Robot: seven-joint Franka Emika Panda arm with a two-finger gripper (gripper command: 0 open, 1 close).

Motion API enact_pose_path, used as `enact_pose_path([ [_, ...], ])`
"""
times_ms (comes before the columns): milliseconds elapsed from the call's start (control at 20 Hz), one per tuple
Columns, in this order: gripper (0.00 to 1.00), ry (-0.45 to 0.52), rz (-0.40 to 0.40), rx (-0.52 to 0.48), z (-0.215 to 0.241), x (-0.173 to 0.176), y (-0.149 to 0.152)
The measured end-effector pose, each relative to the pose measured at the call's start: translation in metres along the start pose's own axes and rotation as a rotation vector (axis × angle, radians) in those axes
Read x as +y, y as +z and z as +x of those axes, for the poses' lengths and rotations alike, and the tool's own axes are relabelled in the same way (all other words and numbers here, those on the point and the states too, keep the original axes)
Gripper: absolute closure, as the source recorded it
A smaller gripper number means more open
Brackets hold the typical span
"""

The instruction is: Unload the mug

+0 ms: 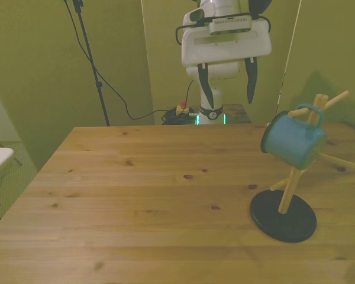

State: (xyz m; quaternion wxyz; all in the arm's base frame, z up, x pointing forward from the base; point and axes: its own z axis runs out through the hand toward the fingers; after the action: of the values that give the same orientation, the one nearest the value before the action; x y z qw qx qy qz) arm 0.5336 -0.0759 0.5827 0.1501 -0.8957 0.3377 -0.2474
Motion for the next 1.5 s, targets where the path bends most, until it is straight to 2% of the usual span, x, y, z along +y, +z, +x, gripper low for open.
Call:
enact_pose_path([
  [250,0.00,-0.023,0.095,-0.023,0.039,0.004,0.029],
  [350,0.00,-0.033,0.099,-0.049,0.056,-0.008,0.047],
  [400,0.00,-0.050,0.091,-0.085,0.073,-0.025,0.069],
  [650,0.00,-0.094,0.141,-0.092,0.077,-0.037,0.063],
  [1000,0.00,-0.177,0.194,-0.140,0.085,-0.034,0.093],
  [1200,0.00,-0.233,0.216,-0.156,0.083,-0.045,0.114],
  [1500,0.00,-0.302,0.250,-0.146,0.085,-0.052,0.116],
])
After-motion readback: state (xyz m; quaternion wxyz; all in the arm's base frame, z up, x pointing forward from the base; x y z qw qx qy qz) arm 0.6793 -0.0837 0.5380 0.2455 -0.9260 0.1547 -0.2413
